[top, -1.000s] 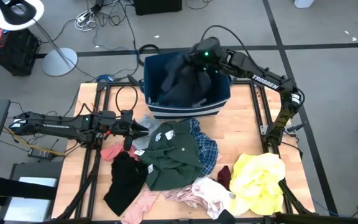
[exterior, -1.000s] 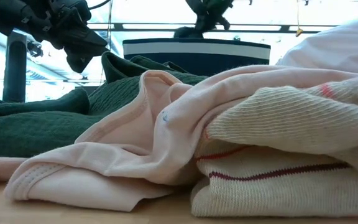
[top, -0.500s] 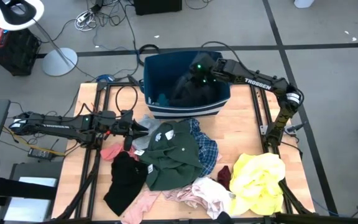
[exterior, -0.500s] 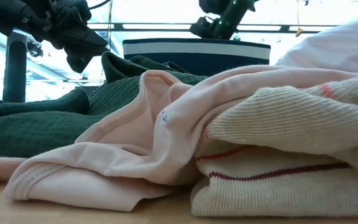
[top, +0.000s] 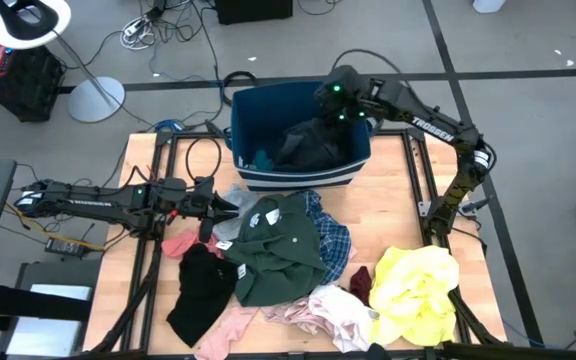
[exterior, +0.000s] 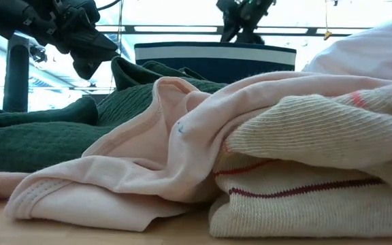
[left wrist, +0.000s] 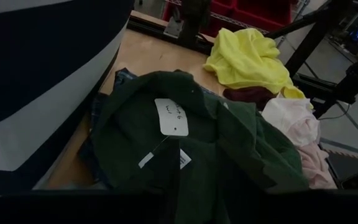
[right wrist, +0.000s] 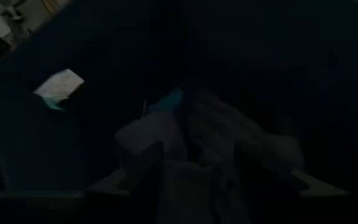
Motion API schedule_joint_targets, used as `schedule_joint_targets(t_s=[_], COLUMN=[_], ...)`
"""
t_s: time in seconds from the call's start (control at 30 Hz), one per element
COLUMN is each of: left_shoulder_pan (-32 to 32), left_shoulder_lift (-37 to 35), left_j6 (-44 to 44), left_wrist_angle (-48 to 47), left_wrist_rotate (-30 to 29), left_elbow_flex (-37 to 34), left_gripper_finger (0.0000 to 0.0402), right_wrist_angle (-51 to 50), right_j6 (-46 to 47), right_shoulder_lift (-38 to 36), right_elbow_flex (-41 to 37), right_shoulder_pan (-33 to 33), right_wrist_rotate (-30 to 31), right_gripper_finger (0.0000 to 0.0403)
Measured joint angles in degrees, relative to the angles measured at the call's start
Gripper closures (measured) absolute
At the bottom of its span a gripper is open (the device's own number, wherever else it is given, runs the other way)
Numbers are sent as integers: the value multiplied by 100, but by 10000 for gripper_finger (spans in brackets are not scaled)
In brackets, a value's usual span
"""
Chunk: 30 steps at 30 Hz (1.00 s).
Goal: Sort clothes
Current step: Put the green shirt into the blue laundry bin
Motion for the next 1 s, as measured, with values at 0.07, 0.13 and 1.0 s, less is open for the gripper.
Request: schedule_joint_targets(t_s=[0.07,0.13,1.0], left_shoulder_pan=[0,0,0], left_shoulder_lift=[2,0,2], left_j6=[0,0,0], left_wrist_angle=[-3,-1,-6], left_wrist_rotate=[0,0,0], left_elbow_flex=[0,0,0], left_gripper_finger=[296,296,296], right_wrist_angle=[-143,-256,-2727], right_j6=[-108,-138,1413], right_shoulder_lift=[-112,-262,-1975], right_elbow_flex=[157,227,245], right_shoulder_pan=[-4,9,2688], right_wrist_rotate=[109,197,2068], right_gripper_finger=[207,210,216])
